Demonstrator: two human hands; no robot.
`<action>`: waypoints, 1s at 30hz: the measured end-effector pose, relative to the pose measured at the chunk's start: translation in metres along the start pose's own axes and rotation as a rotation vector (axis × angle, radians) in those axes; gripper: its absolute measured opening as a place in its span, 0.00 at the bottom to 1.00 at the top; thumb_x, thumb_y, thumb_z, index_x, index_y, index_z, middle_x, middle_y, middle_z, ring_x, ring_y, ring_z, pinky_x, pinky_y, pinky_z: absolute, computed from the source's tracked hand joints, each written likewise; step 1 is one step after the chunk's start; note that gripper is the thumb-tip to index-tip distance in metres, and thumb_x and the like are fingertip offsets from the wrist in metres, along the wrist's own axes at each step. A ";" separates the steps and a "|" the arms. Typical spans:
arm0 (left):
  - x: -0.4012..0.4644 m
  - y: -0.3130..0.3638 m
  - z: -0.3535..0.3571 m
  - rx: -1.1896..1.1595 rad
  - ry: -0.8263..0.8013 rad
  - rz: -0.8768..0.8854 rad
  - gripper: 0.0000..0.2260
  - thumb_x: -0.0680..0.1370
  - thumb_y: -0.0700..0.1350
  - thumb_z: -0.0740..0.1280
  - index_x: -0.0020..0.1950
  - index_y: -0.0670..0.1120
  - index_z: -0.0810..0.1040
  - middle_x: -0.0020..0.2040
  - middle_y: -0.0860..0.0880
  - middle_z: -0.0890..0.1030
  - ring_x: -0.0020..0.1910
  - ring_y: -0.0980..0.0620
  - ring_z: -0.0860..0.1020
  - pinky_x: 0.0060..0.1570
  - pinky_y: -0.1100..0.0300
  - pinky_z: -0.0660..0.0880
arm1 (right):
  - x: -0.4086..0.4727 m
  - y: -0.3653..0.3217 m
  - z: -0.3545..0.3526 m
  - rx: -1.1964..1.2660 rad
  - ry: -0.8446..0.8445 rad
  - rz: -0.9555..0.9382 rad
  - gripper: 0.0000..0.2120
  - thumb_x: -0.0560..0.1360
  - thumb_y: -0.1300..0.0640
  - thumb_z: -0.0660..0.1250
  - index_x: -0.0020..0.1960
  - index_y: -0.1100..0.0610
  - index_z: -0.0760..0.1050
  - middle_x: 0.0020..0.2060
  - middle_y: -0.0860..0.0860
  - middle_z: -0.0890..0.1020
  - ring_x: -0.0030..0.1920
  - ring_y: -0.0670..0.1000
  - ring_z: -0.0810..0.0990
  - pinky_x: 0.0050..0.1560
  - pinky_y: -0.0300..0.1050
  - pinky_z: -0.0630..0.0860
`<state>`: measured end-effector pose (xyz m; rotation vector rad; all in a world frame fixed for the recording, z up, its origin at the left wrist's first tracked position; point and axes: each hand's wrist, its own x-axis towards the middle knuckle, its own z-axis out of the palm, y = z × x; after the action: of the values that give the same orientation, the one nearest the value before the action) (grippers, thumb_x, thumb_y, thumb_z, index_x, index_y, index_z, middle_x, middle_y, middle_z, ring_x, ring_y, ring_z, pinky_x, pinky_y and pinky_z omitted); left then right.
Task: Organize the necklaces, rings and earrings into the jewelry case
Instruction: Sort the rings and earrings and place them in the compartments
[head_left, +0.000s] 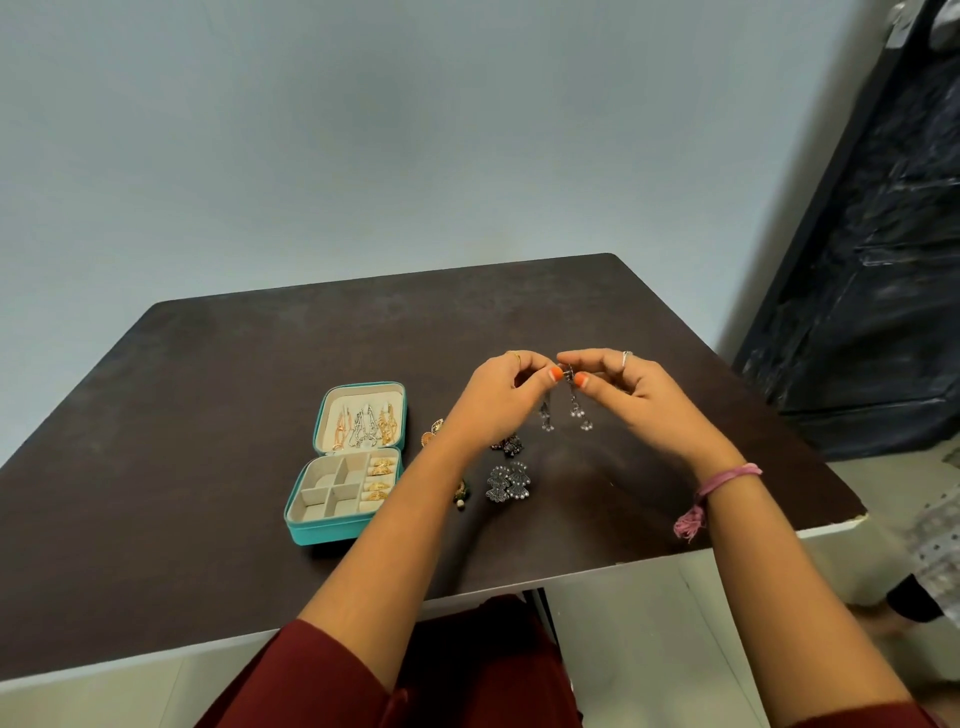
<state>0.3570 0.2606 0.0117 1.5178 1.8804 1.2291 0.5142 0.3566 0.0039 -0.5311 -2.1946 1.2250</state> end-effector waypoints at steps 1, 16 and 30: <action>0.000 0.000 -0.001 -0.002 -0.004 0.000 0.08 0.79 0.48 0.64 0.49 0.45 0.79 0.46 0.41 0.82 0.42 0.51 0.77 0.47 0.55 0.75 | 0.001 0.000 0.000 0.026 -0.011 -0.001 0.14 0.78 0.61 0.64 0.62 0.51 0.76 0.54 0.47 0.83 0.55 0.43 0.80 0.55 0.34 0.74; 0.005 -0.001 -0.009 -0.205 0.025 -0.025 0.06 0.75 0.44 0.71 0.51 0.46 0.81 0.46 0.49 0.83 0.44 0.56 0.80 0.47 0.64 0.76 | 0.006 -0.004 0.004 0.252 0.069 0.015 0.07 0.74 0.64 0.69 0.50 0.56 0.81 0.44 0.50 0.85 0.48 0.47 0.83 0.51 0.38 0.78; 0.004 -0.005 -0.012 -0.375 0.004 -0.040 0.08 0.79 0.42 0.65 0.54 0.51 0.81 0.45 0.54 0.81 0.43 0.63 0.76 0.47 0.69 0.73 | 0.015 -0.007 -0.002 0.147 0.063 0.047 0.07 0.74 0.64 0.69 0.50 0.58 0.82 0.46 0.53 0.85 0.51 0.52 0.83 0.58 0.47 0.77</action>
<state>0.3439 0.2596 0.0145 1.2704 1.5626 1.4673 0.5037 0.3631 0.0147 -0.5557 -2.0308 1.3635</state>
